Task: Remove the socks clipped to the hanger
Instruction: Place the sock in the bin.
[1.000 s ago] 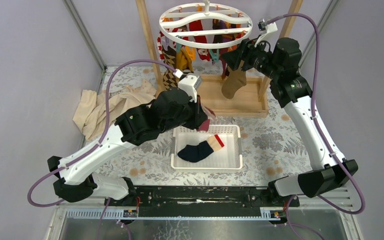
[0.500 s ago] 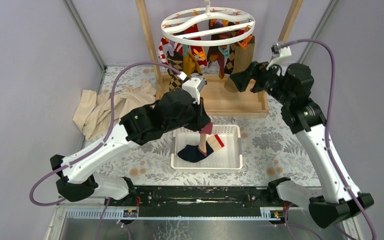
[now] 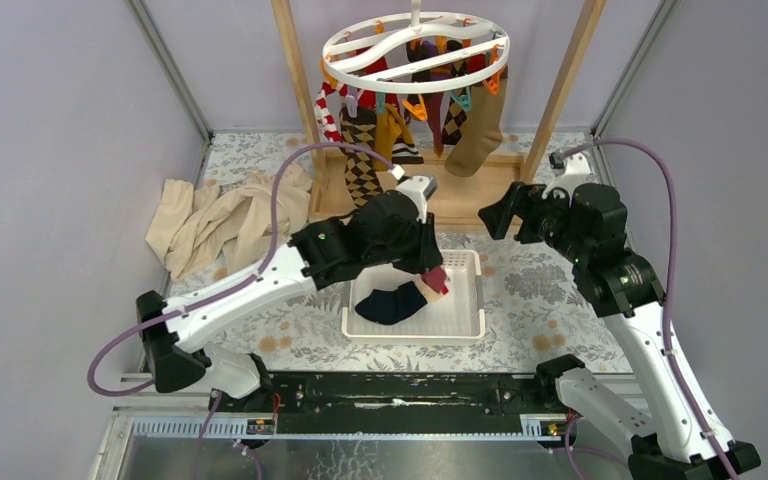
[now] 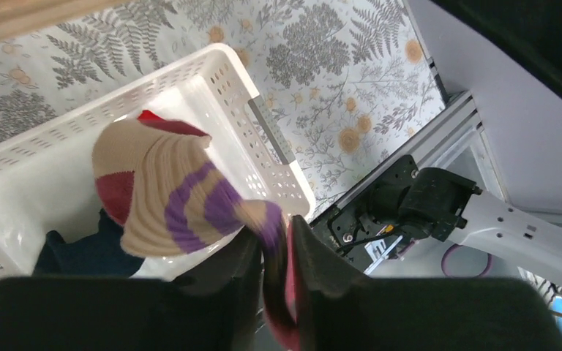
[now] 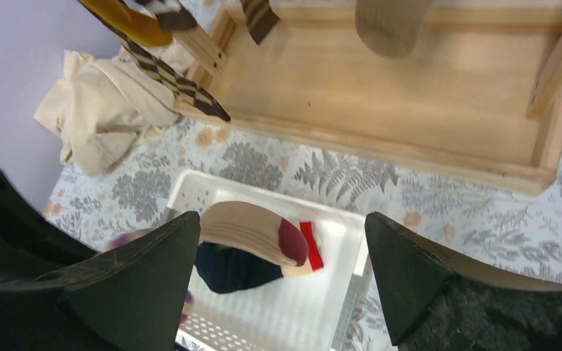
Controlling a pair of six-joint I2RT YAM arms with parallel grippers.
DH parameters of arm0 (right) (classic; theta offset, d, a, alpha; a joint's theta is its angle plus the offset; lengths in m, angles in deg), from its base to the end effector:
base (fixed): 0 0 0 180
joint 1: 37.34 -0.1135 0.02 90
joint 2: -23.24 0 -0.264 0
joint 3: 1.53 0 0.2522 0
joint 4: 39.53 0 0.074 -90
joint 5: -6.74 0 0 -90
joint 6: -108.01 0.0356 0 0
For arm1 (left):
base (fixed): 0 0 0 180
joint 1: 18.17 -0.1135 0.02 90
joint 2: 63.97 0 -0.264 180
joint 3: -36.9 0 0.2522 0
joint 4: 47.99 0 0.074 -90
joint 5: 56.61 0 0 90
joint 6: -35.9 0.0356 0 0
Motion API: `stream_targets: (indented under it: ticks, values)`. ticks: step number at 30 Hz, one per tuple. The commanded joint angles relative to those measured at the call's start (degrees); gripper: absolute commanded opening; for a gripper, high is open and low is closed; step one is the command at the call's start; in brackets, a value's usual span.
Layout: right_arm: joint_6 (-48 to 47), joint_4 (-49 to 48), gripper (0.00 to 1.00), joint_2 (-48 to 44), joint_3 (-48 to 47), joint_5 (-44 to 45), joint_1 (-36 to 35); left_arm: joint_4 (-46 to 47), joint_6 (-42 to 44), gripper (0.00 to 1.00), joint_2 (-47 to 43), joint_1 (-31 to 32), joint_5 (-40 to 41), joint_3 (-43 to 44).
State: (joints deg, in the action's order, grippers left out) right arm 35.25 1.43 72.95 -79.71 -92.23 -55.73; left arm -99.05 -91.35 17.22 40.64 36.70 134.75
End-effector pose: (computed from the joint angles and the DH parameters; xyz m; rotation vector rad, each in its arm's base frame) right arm 0.1667 0.0613 0.4115 -0.1329 1.8194 0.5831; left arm 0.1631 -0.2655 0.3848 0.3978 2.2776 -0.8616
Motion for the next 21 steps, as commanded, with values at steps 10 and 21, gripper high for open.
stream_targets:
  ticks: [10, 21]
  values:
    - [6.05, 2.44, 0.91, -7.69, 11.73, -3.90, -0.32, 12.65, -3.27, 0.72, 5.33, -0.18, -0.93, -12.45]
    - [6.54, 6.49, 0.91, -11.07, 16.14, -8.84, -0.33, 8.84, -8.39, 0.99, -11.55, 2.83, 6.36, -19.73]
